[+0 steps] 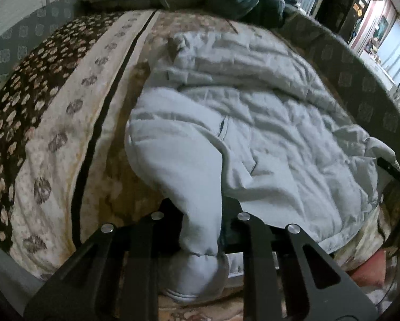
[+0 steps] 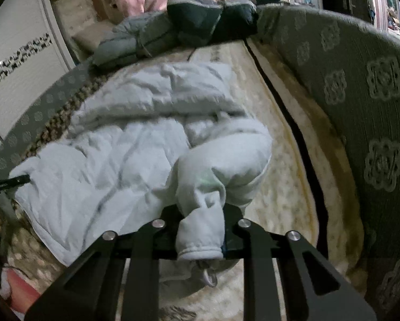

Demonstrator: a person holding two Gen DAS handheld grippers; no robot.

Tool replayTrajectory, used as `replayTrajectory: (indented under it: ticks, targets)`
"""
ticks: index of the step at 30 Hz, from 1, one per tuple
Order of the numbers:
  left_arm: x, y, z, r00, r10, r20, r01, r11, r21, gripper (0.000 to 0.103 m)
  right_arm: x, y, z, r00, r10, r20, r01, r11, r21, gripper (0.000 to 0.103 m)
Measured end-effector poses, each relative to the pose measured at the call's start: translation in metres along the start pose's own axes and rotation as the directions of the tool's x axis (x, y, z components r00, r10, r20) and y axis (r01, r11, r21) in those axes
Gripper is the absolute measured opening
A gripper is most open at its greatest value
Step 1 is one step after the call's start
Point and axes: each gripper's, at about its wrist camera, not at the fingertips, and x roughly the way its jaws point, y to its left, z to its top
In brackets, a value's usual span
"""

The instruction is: Fold large clothes

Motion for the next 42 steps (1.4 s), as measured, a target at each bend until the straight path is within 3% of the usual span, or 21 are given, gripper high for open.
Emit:
replayTrajectory:
  ticks: [8,20,24,30,35,39,42]
  targets:
    - [-0.018,-0.005,0.063,0.996,0.011,0.094,-0.01,1.0,-0.014,0.018,-0.009,0.015,0.067,0.994,0.038,0.105,-0.039,0.999,0.011,0.019]
    - [-0.005,-0.008,0.171,0.982,0.055,0.178,-0.054,0.998,-0.012,0.017,0.029,0.025,0.186,0.985,0.05,0.167,-0.034,0.995,-0.096,0.019]
    - [0.022,0.001,0.213,0.981,0.06,0.183,-0.052,0.997,-0.05,0.018,0.057,0.021,0.219,0.985,0.051,0.165,-0.035,0.994,-0.099,0.019]
    - [0.073,0.029,0.267,0.989,0.055,0.14,-0.036,0.991,-0.132,0.018,0.119,-0.016,0.267,0.989,0.059,0.134,-0.066,0.997,0.044,0.019]
    - [0.112,0.035,0.32,0.988,0.102,0.112,-0.085,0.986,-0.147,0.018,0.181,-0.023,0.307,0.996,-0.001,0.094,-0.009,0.994,0.105,0.019]
    - [0.155,0.039,0.336,0.988,0.138,0.068,-0.128,0.983,-0.132,0.019,0.224,-0.017,0.318,0.997,-0.07,0.041,0.067,0.995,0.074,0.019]
    - [0.186,0.043,0.329,0.988,0.149,0.028,-0.145,0.982,-0.12,0.019,0.252,-0.024,0.313,0.998,-0.066,-0.018,0.068,0.994,0.081,0.019]
